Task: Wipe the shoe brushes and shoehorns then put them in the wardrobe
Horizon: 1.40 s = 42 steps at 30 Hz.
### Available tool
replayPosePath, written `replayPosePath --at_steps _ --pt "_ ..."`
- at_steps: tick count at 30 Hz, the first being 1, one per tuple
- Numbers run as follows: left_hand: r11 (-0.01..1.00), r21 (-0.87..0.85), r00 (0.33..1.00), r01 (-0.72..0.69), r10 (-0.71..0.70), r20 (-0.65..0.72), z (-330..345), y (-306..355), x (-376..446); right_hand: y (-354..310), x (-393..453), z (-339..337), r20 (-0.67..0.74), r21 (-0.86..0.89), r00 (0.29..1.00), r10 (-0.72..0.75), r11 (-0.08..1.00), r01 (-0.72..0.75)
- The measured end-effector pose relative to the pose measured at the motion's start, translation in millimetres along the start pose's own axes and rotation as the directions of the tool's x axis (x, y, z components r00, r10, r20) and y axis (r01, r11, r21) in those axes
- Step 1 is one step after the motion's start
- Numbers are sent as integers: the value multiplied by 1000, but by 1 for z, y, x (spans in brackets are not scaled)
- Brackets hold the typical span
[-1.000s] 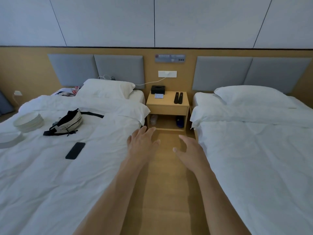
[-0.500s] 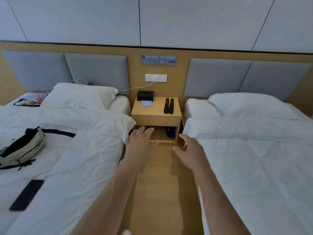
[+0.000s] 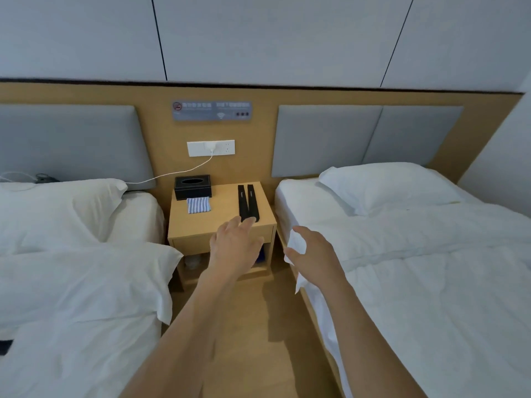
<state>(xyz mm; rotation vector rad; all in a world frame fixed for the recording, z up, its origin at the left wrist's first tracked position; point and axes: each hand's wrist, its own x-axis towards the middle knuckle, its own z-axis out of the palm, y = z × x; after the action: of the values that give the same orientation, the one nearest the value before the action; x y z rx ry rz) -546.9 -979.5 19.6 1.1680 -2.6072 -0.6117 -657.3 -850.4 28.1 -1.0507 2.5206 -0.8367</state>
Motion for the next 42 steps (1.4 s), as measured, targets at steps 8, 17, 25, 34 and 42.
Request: replayPosePath --at_steps 8,17,25,34,42 --pt "999 -19 993 27 -24 118 17 -47 128 -12 131 42 21 -7 996 91 996 -91" --pt "991 85 975 103 -117 189 70 -95 307 17 325 100 118 24 986 119 992 -122" --pt "973 107 929 206 -229 290 124 -113 469 44 502 135 262 -40 951 163 987 -159" --pt "861 -63 771 504 -415 483 214 -174 561 102 598 212 465 -69 831 305 949 -309" --pt "730 -118 652 674 -511 560 301 -227 609 146 655 308 486 -23 758 435 873 -487"
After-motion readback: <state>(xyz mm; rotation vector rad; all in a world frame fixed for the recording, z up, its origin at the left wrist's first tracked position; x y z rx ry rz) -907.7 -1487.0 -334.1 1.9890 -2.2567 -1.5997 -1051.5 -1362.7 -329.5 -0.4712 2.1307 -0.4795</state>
